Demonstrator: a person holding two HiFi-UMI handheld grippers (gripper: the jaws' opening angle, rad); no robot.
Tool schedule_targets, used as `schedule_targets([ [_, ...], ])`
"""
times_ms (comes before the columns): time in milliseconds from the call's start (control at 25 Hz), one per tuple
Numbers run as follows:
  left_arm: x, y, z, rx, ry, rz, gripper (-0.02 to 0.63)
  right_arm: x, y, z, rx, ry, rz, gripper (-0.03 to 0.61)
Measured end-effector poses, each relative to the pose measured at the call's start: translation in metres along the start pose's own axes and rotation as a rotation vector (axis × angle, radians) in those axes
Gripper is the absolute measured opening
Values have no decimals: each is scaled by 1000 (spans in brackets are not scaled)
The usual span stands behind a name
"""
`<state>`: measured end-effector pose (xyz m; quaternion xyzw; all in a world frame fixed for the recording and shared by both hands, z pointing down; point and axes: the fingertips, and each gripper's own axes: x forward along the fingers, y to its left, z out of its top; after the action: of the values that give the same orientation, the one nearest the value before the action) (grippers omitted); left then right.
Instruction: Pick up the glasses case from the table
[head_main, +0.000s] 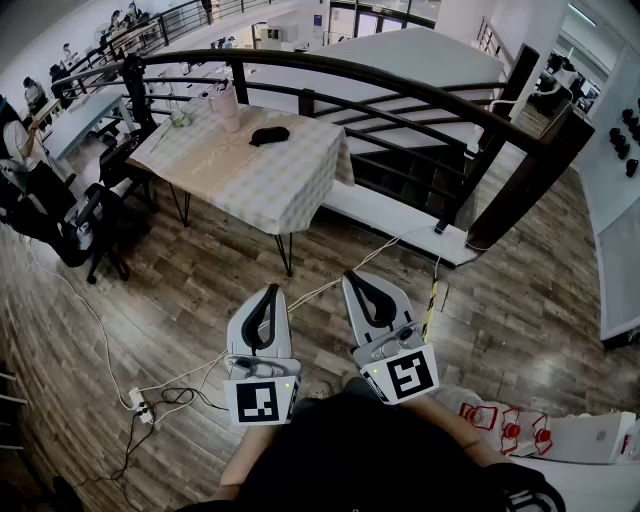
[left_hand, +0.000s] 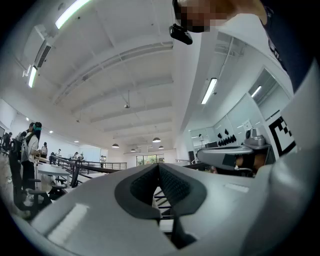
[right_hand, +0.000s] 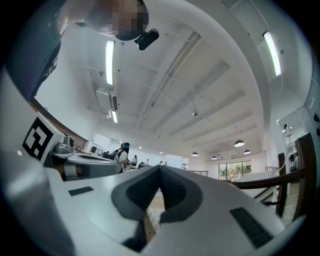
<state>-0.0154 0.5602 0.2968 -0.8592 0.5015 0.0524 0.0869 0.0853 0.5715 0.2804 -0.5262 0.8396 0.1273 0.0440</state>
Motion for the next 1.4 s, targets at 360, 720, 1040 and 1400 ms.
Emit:
schedule_targets([
  [360, 2, 4, -16, -41, 39, 4, 12, 2, 6, -16, 48, 26, 24, 9],
  [720, 32, 5, -42, -52, 72, -37, 12, 18, -20, -50, 125, 68, 8, 9],
  [1040, 112, 54, -55, -30, 46, 13, 12, 115, -56, -74, 142, 36, 92, 54],
  [1400, 229, 100, -71, -54, 81, 66, 12, 235, -125, -108, 180, 48, 169, 69],
])
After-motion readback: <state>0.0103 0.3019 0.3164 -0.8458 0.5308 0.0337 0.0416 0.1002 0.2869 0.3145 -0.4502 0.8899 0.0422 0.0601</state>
